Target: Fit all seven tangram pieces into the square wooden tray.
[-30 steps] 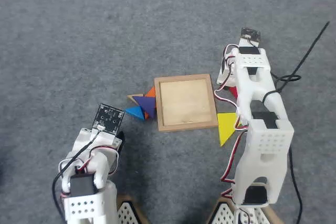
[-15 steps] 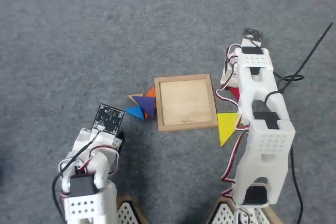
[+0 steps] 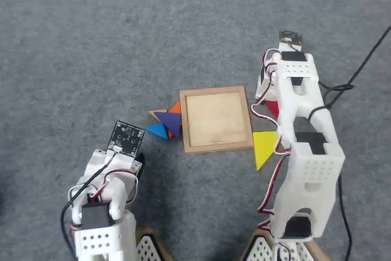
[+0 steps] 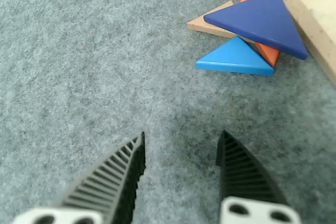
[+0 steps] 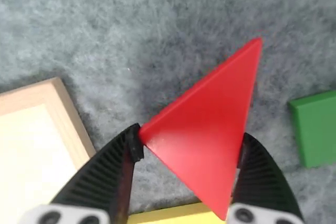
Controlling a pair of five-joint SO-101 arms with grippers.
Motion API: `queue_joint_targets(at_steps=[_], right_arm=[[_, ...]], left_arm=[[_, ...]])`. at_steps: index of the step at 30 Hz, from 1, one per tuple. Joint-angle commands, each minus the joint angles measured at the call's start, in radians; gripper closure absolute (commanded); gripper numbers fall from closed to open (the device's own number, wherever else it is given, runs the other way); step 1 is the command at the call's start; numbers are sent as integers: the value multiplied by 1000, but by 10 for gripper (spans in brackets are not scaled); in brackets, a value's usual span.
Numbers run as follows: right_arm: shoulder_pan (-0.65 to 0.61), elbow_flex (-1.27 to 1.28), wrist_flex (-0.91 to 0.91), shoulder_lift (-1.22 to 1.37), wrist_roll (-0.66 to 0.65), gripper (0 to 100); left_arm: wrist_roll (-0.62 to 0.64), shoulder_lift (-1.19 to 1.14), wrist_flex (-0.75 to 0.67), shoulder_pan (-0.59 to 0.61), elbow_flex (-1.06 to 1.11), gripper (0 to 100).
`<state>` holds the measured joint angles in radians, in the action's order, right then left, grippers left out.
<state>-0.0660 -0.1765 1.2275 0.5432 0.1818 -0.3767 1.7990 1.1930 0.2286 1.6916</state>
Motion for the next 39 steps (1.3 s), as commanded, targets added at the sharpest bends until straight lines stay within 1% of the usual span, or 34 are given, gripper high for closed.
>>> queue_joint_targets(at_steps=[1,5,10,14,17,22,24,27,31,32,35,39], right_arm=[[-16,-8,12,-82,-51,823],[-45,-8,15,-125,-94,823],[-134,-9,58,-237,-161,823],[-176,-9,76,-292,-158,819],[-137,-14,44,-277,-75,817],[-22,-14,-142,-182,232,817],[-15,-14,-174,-148,299,817],[-15,-14,-166,-113,310,778],[-7,-14,-147,-93,316,646],[-7,-14,-147,-93,338,627],[-5,-14,-150,-93,430,615],[-16,-14,-173,-91,419,612]], left_arm=[[-14,15,14,6,-8,793],[-14,15,14,6,-8,793],[-14,15,14,6,-8,793],[-14,15,14,6,-8,793],[-14,15,14,6,-8,793],[-14,15,14,6,-8,793],[-14,15,14,6,-8,793],[-14,15,14,6,-8,793],[-14,15,14,6,-8,793],[-14,15,14,6,-8,793],[-14,15,14,6,-8,793],[-14,15,14,6,-8,793]])
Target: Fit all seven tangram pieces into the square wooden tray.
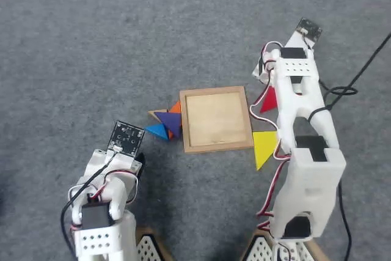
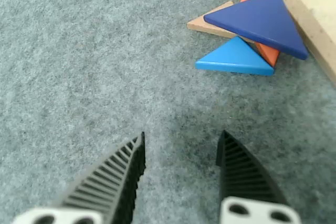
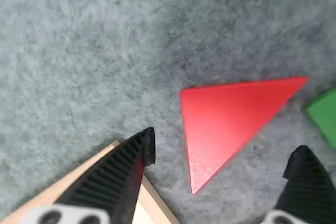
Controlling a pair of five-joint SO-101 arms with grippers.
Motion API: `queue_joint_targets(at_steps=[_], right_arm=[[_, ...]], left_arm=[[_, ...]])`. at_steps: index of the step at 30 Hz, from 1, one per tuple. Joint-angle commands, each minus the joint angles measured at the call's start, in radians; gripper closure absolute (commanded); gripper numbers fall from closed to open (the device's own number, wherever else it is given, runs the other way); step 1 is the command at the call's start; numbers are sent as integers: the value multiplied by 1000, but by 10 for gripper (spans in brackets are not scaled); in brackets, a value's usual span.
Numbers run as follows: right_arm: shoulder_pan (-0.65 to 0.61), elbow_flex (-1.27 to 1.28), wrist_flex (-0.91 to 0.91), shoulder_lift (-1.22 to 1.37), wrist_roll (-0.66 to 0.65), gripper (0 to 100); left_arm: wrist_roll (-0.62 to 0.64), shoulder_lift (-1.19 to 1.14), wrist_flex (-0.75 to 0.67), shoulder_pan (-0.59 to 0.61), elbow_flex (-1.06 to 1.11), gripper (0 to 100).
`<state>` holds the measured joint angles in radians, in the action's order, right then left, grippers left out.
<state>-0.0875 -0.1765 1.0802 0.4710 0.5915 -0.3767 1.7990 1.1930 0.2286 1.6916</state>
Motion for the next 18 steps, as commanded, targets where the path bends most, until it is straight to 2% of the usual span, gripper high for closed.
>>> queue_joint_targets(at_steps=[1,6,9,12,18], right_arm=[[7,-14,-30,-19,9,612],[12,-15,-45,-12,18,612],[16,-66,-56,36,101,612],[38,-161,-31,120,180,612],[56,-413,99,297,201,613]], left_arm=[[-14,15,14,6,-8,793],[-14,15,14,6,-8,793],[-14,15,15,6,-8,793],[-14,15,15,6,-8,793],[-14,15,15,6,-8,793]])
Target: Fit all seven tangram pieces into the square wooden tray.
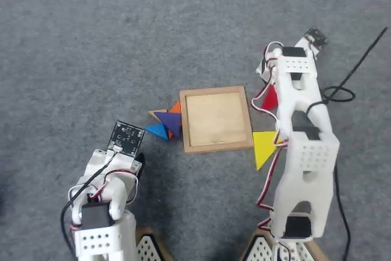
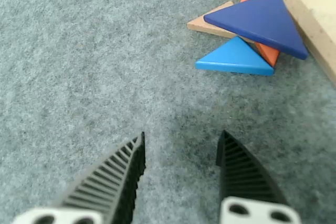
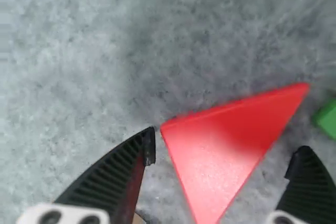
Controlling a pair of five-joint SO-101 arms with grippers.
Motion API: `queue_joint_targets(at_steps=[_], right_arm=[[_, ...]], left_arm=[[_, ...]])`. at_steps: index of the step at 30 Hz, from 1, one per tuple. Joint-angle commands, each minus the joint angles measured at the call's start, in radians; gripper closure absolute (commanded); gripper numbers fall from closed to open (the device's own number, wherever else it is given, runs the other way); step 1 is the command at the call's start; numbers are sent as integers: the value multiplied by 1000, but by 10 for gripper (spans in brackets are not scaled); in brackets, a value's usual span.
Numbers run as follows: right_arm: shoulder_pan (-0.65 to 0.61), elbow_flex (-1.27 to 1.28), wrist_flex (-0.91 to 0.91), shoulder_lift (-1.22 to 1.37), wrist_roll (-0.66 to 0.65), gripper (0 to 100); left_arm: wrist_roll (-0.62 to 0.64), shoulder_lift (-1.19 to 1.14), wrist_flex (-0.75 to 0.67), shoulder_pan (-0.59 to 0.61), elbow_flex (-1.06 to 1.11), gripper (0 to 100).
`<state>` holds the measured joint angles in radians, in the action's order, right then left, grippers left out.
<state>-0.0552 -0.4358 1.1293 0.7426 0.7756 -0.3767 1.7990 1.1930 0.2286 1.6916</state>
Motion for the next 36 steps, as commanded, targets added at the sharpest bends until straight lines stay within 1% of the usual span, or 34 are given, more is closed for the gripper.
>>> queue_joint_targets(at_steps=[1,8,11,16,19,21,24,27,29,34,36], right_arm=[[25,-189,62,50,17,613],[31,-391,150,206,17,614],[31,-463,216,252,17,615],[31,-532,341,291,17,615],[31,-555,384,298,17,616],[31,-559,407,291,12,640],[31,-560,420,286,5,718],[31,-559,430,286,-75,766],[25,-565,470,282,-143,783],[30,-637,634,243,-299,801],[31,-655,665,226,-365,801]], left_arm=[[-14,15,15,6,-8,793],[-14,15,15,6,-8,793],[-14,17,23,6,-8,793],[-14,17,25,6,-8,793],[-14,17,25,6,-8,793],[-14,17,25,6,-8,793],[-14,17,25,6,-8,793],[-14,17,25,6,-8,793],[-14,17,25,6,-8,793],[-14,17,25,6,-8,793],[-14,17,25,6,-8,793]])
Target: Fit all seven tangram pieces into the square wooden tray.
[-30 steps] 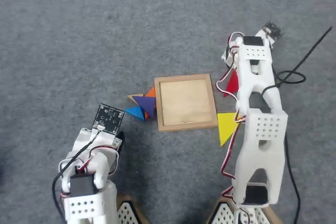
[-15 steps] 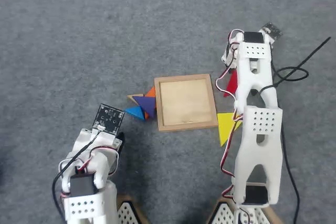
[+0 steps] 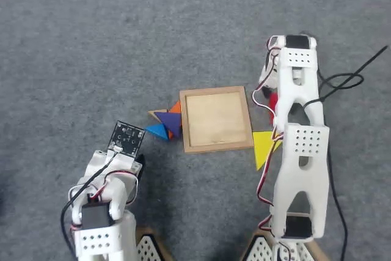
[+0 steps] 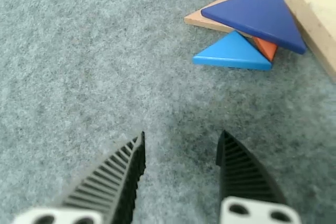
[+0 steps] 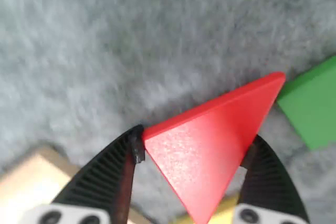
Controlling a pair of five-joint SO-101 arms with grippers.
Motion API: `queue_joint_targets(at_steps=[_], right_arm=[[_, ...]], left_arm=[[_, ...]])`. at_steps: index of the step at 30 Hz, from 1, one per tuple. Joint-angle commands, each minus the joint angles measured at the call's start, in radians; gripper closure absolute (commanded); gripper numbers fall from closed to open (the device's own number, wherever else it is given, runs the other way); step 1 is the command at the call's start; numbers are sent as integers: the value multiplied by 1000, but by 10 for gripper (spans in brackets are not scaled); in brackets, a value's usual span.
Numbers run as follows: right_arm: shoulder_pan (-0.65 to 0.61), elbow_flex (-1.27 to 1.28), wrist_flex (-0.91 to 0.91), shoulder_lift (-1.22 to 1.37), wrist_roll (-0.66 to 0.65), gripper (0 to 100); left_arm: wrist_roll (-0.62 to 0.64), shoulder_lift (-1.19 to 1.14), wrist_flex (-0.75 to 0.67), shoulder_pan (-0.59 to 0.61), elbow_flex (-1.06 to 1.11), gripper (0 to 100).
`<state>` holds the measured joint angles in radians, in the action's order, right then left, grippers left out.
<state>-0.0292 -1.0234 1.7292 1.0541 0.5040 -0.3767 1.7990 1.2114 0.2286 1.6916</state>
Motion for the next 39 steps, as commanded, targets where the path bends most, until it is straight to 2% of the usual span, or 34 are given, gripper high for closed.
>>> queue_joint_targets(at_steps=[1,8,13,20,26,29,36,39], right_arm=[[5,-68,65,-94,-138,801],[-5,57,67,-173,-315,801],[-21,164,65,-286,-391,801],[-189,295,65,-529,-552,801],[-372,400,35,-608,-786,801],[-418,423,-28,-595,-904,801],[-509,436,-71,-483,-1327,801],[-535,436,-124,-429,-1448,801]], left_arm=[[-14,17,6,6,-8,793],[-14,17,6,6,-8,793],[-14,17,6,6,-8,793],[-14,17,6,6,-8,793],[-14,17,6,6,-8,793],[-14,17,6,6,-8,793],[-14,17,8,6,-8,793],[-14,17,8,6,-8,793]])
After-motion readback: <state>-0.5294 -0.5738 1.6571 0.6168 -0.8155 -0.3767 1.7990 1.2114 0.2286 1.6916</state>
